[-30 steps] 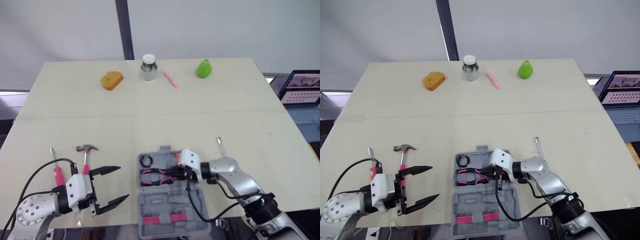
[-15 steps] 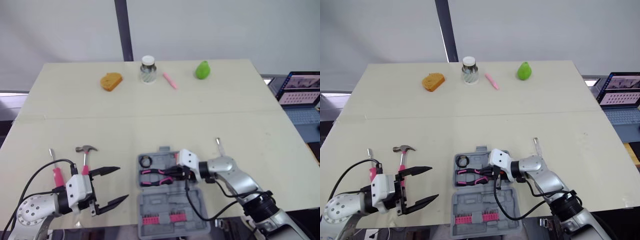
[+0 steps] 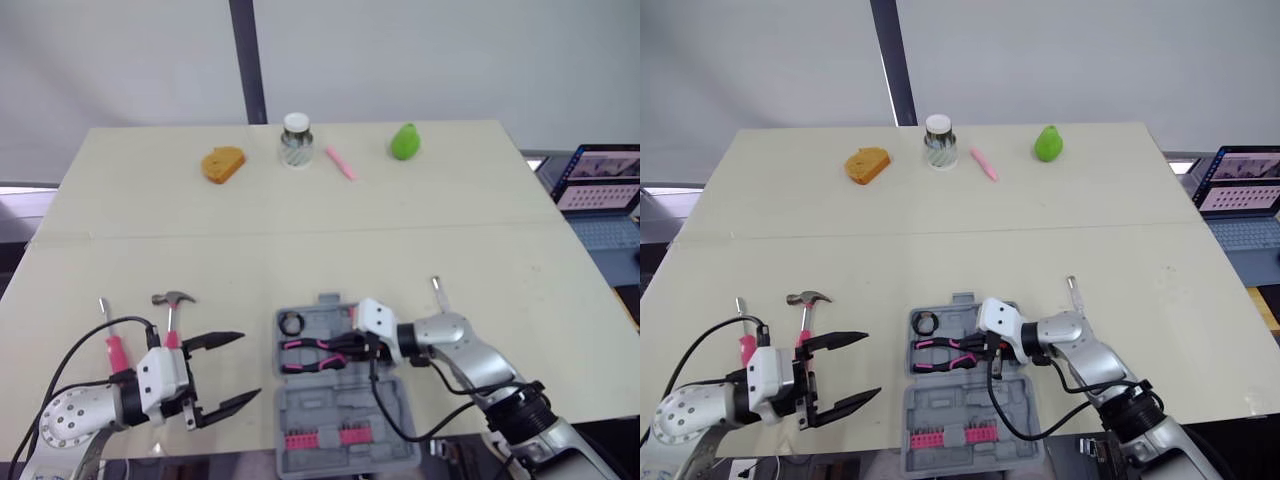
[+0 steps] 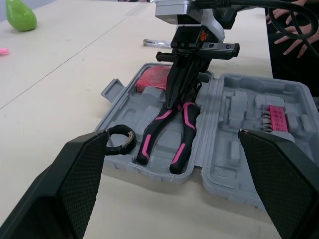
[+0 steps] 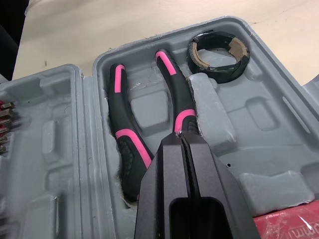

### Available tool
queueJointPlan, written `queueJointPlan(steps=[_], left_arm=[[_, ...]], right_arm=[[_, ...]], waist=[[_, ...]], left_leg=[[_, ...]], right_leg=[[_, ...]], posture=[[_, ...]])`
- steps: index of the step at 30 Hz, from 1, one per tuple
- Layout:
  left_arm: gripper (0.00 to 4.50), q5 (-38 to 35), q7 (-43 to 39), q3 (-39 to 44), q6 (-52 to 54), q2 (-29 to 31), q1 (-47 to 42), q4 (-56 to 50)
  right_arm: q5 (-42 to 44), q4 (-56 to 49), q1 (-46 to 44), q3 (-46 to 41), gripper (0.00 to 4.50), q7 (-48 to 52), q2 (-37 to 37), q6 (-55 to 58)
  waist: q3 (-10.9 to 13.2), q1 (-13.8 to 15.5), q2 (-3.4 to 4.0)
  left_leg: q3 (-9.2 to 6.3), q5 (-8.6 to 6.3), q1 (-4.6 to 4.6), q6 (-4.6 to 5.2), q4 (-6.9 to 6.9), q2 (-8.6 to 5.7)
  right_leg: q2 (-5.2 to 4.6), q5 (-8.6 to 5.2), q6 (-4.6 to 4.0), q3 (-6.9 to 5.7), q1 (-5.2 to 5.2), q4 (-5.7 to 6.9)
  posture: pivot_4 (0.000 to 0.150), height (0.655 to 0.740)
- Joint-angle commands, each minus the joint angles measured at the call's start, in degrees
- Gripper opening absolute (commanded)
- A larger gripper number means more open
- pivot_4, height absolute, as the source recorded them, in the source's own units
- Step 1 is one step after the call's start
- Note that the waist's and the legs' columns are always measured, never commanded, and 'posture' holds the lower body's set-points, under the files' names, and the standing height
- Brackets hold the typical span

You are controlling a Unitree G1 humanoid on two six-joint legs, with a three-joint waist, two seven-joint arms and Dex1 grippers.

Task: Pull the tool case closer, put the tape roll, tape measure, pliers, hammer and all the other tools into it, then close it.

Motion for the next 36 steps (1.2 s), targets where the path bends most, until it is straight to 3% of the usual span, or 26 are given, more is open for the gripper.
queueJointPlan(steps=[1,11,24,31,36], left_arm=[[4.5,0.4,0.1,0.0,-1.1,-0.4,0.3,-0.4],[4.5,0.9,0.4,-0.9,-1.0,-1.1,-0.1,-0.6],[4.5,1.2,0.8,-2.9,-0.9,-2.4,-2.2,0.4],[4.5,1.2,0.9,-4.2,-0.8,-3.3,-3.9,1.4],[4.5,0.0,1.3,-4.2,0.7,-3.5,-5.1,2.3]], right_arm=[[-5.2,6.8,2.5,3.4,0.04,-1.6,-1.0,4.4],[-4.5,5.9,2.6,2.6,0.04,-2.1,-0.6,3.8],[1.8,-9.7,1.2,-5.2,0.04,-2.4,-1.2,8.4],[9.5,-23.3,3.4,-14.3,0.04,-1.7,-6.7,16.6],[13.5,-27.2,8.0,-22.8,0.04,-2.1,-12.5,19.8]], waist=[[0.0,0.0,0.0],[0.0,0.0,-0.01],[0.3,0.1,0.32],[0.5,0.3,0.43],[0.5,1.3,0.39]], left_leg=[[0.0,0.0,0.0,0.0,0.0,0.0],[0.0,-0.01,0.01,0.0,0.0,0.01],[-0.01,-0.03,-0.18,0.02,0.0,-0.04],[-0.02,-0.03,-0.29,0.04,0.01,-0.05],[-0.01,-0.03,-0.29,0.06,0.02,-0.06]], right_leg=[[0.0,0.0,0.0,0.0,0.0,0.0],[0.0,0.0,0.0,0.0,0.02,-0.03],[-0.05,0.0,0.0,0.04,-0.1,-0.06],[-0.02,0.0,0.0,-0.09,-0.18,-0.07],[-0.04,0.0,0.0,-0.08,-0.16,-0.11]], posture=[[0.15,0.695],[0.15,0.695],[0.15,0.695],[0.15,0.695],[0.15,0.695]])
